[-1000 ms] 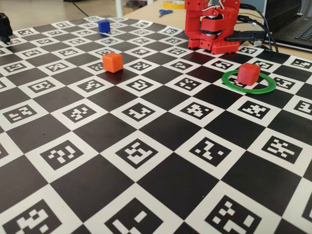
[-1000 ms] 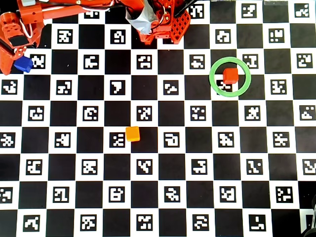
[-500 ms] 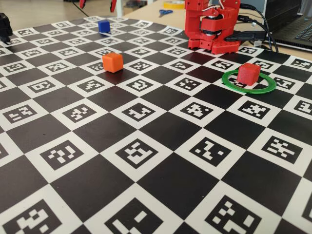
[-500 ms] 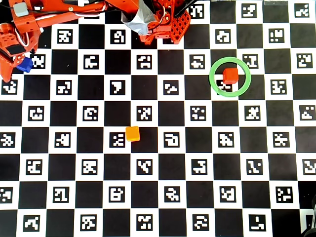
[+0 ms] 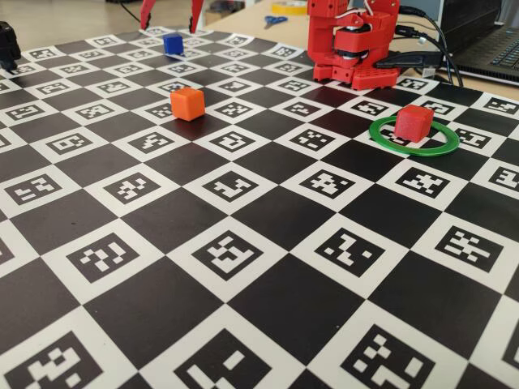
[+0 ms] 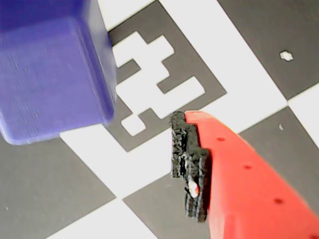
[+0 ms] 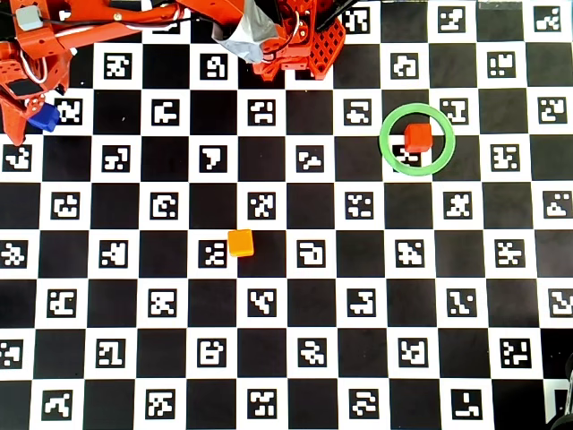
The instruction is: Grab the red cube then put it in the green circle then put the blue cube on top and finally the orange cube on top
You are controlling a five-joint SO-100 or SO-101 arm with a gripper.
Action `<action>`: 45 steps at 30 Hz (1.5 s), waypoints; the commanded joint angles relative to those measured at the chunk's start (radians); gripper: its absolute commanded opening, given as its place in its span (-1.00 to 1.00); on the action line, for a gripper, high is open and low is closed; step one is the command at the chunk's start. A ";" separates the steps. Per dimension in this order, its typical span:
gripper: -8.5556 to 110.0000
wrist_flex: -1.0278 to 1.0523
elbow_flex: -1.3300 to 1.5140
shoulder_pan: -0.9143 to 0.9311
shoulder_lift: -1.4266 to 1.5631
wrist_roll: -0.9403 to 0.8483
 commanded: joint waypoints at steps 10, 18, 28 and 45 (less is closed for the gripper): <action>-0.05 -0.072 -0.020 0.017 -0.014 -0.018; -0.05 -0.086 -0.026 0.018 -0.029 -0.037; -0.06 -0.104 -0.061 0.018 -0.060 -0.048; -0.23 -0.123 -0.091 0.018 -0.074 -0.052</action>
